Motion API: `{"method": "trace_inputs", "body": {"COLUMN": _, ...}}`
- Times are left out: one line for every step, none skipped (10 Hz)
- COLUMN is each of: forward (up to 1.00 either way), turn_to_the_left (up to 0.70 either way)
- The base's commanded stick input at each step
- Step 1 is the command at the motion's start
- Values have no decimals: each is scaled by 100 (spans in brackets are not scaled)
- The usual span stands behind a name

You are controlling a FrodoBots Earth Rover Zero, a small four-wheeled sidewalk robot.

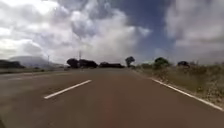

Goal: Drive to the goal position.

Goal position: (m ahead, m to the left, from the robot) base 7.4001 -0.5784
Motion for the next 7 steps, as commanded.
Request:
{"method": "trace_inputs", "body": {"forward": 100, "turn_to_the_left": -40}}
{"method": "trace_inputs", "body": {"forward": 100, "turn_to_the_left": -40}}
{"method": "trace_inputs", "body": {"forward": 100, "turn_to_the_left": -40}}
{"method": "trace_inputs", "body": {"forward": 100, "turn_to_the_left": 0}}
{"method": "trace_inputs", "body": {"forward": 100, "turn_to_the_left": 0}}
{"method": "trace_inputs", "body": {"forward": 100, "turn_to_the_left": 0}}
{"method": "trace_inputs", "body": {"forward": 100, "turn_to_the_left": 0}}
